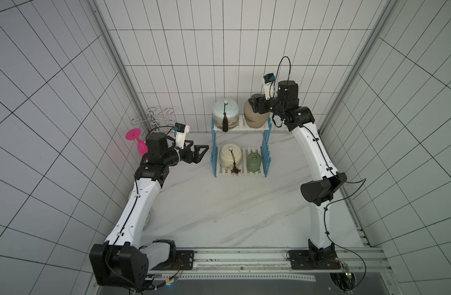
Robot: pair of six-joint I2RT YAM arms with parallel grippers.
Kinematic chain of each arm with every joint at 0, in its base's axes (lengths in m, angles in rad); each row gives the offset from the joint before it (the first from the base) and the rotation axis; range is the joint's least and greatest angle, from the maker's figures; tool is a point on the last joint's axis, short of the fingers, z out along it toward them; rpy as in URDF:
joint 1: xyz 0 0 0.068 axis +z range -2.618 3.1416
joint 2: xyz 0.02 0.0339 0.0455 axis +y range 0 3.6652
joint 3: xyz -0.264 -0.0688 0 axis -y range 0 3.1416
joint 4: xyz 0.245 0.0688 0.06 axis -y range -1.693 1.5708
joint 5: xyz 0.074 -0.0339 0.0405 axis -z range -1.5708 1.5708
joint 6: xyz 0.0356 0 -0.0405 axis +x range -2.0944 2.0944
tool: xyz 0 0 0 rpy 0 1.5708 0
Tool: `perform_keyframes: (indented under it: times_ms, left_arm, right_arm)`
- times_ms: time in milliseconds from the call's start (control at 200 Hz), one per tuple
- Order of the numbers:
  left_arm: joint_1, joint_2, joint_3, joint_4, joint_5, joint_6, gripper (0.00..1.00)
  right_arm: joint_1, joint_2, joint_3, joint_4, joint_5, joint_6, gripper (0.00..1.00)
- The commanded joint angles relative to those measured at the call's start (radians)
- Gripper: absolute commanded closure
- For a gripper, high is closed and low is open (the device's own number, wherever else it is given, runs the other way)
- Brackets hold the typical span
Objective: Remove the tea canisters from the shelf
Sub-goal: Pick up the tea canister from the shelf.
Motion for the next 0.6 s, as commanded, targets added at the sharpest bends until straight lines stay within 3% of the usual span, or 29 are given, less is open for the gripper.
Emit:
perform_keyframes:
  times_ms: [0, 240, 595]
  left_arm:
    - [0.005, -0.005, -0.01, 0.03, 0.01, -0.003, 0.01]
    - [0.005, -0.001, -0.01, 0.031, 0.013, -0.006, 0.01]
    - [0.005, -0.002, -0.013, 0.034, 0.015, -0.002, 0.01]
  right_arm:
    - [0.004, 0.012, 0.027, -0.04, 0.022, -0.004, 0.28]
    - [0.01, 0.004, 0.031, -0.028, 0.018, -0.005, 0.4]
    - [0.016, -0.028, 0.048, -0.013, 0.024, 0.004, 0.48]
